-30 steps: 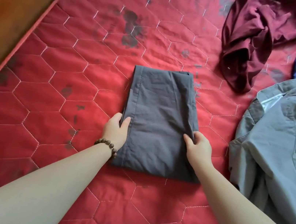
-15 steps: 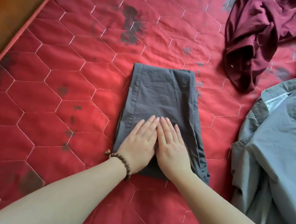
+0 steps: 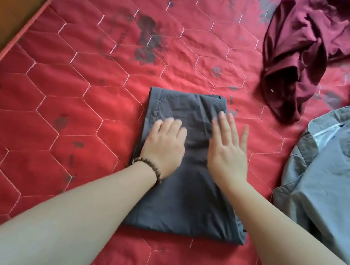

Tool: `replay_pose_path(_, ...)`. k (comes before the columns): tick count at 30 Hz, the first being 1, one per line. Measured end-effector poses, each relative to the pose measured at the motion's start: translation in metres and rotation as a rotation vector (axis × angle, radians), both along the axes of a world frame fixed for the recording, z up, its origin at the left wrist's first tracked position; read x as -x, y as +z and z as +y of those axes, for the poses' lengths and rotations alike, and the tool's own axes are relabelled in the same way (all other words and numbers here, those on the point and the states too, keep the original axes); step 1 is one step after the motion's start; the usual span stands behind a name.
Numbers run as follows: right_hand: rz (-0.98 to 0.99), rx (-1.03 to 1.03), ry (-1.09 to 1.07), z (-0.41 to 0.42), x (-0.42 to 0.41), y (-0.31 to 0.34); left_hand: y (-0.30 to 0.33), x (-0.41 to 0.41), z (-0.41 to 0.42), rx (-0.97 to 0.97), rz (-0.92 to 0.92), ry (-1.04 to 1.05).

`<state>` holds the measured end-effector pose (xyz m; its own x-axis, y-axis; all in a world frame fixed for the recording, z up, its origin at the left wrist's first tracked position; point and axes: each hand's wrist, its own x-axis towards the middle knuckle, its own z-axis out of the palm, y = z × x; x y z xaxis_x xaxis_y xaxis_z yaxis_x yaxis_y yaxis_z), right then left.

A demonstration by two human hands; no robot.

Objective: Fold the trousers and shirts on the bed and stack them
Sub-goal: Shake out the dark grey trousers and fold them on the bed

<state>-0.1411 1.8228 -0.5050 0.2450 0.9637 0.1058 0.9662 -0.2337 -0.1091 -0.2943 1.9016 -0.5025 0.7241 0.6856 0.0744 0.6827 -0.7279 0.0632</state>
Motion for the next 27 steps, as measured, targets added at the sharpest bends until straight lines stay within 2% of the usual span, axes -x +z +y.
replay_pose_path(2, 0.033, -0.019, 0.171, 0.022, 0.010, 0.003, -0.005, -0.009, 0.026, 0.067, 0.054, 0.061)
replay_pose_path(5, 0.092, 0.129, 0.274, 0.048, 0.014, -0.007, -0.024, -0.009, 0.046, 0.170, 0.149, 0.078)
replay_pose_path(8, 0.096, 0.227, 0.247, 0.060, 0.004, -0.026, -0.034, -0.002, 0.045, 0.124, 0.139, 0.087)
replay_pose_path(14, 0.067, 0.110, 0.108, 0.057, 0.001, -0.040, -0.036, 0.001, 0.047, 0.124, 0.028, 0.106)
replay_pose_path(18, 0.018, 0.134, -0.008, 0.056, 0.001, -0.042, -0.038, 0.000, 0.046, 0.134, 0.048, 0.115)
replay_pose_path(22, 0.029, 0.229, 0.015, 0.057, -0.002, -0.039, -0.040, 0.001, 0.047, 0.145, 0.098, 0.114)
replay_pose_path(25, 0.064, 0.356, 0.030, 0.064, -0.008, -0.031, -0.037, 0.000, 0.057, 0.217, 0.164, 0.087)
replay_pose_path(27, 0.075, 0.344, -0.010, 0.060, 0.001, -0.024, -0.029, 0.003, 0.057, 0.282, 0.170, 0.094)
